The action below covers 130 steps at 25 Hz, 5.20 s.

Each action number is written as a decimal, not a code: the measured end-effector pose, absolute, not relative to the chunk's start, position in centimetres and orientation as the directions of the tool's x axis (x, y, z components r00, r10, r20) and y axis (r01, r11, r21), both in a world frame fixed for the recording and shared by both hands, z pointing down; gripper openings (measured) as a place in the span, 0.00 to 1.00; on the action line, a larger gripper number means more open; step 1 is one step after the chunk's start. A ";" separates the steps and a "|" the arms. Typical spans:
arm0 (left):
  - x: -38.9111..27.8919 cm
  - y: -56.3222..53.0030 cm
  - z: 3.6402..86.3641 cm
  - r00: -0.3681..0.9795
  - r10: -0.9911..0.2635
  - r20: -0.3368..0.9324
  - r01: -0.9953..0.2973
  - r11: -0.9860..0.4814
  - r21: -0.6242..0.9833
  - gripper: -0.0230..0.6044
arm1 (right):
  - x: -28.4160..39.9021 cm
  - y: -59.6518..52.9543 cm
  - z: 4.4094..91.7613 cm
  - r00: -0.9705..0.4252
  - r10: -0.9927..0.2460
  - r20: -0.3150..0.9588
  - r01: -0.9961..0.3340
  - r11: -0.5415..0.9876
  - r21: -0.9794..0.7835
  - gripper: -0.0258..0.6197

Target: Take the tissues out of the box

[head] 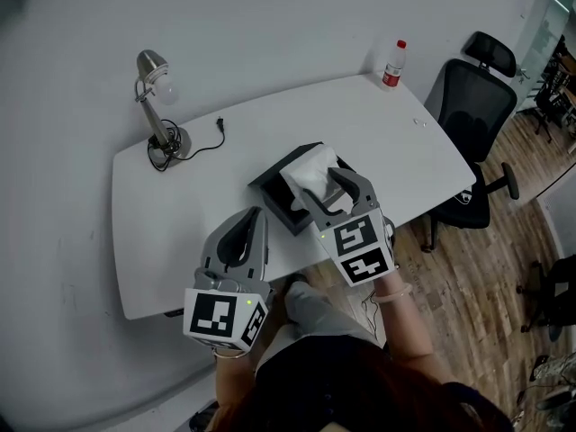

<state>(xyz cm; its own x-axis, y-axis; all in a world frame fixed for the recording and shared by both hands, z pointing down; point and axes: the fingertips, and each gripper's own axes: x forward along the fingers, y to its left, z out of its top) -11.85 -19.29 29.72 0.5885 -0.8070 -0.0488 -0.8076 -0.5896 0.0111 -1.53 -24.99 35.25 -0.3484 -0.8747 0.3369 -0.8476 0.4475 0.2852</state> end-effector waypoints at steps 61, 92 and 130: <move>-2.4 -5.7 27.9 0.537 -0.843 -0.025 -0.843 -0.536 -0.051 0.08 | 5.4 -8.7 28.5 -0.492 -0.869 0.055 -0.848 0.492 0.197 0.39; 0.6 1.3 28.7 0.510 -0.860 -0.018 -0.860 -0.508 -0.048 0.08 | 8.8 -1.6 29.4 -0.505 -0.861 0.059 -0.837 0.505 0.210 0.39; 1.9 4.6 28.5 0.495 -0.869 -0.017 -0.866 -0.491 -0.092 0.08 | 9.2 2.0 29.4 -0.539 -0.841 0.030 -0.817 0.532 0.224 0.39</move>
